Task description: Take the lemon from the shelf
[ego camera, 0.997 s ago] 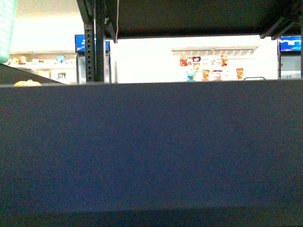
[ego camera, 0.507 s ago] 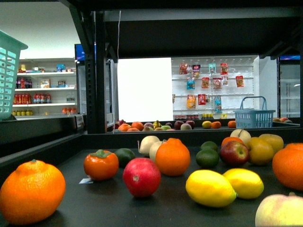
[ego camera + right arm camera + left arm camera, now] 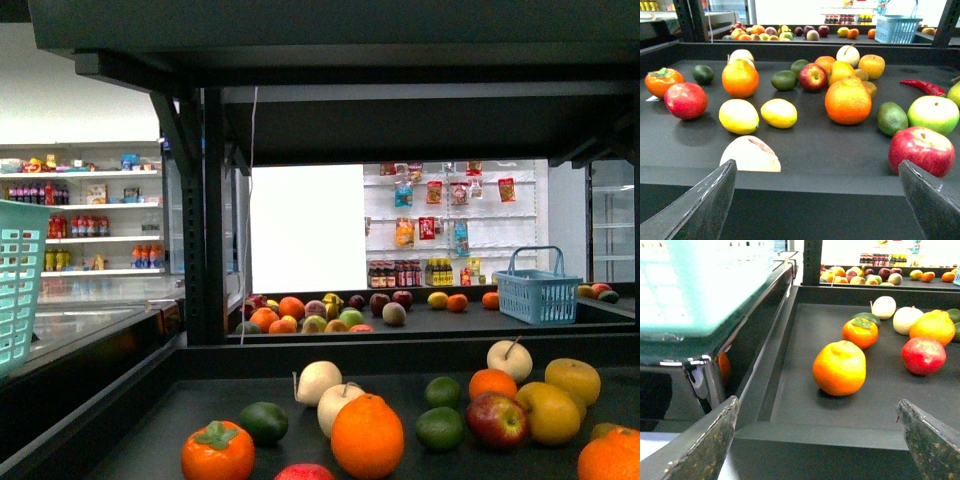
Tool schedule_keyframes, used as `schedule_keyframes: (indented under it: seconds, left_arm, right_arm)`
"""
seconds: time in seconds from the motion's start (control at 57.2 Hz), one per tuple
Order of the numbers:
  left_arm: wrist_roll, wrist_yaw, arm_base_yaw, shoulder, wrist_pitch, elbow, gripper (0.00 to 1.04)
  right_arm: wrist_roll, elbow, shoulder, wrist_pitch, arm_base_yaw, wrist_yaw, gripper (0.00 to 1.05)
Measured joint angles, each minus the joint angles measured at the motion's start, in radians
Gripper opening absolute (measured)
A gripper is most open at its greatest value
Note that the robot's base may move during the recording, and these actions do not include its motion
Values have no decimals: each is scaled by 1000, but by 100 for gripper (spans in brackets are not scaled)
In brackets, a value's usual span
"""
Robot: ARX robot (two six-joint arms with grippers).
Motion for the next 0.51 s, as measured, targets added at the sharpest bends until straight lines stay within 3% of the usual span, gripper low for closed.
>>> schedule_keyframes:
  seconds: [0.507]
  left_arm:
    - [0, 0, 0, 0, 0, 0, 97]
  right_arm:
    - [0, 0, 0, 0, 0, 0, 97]
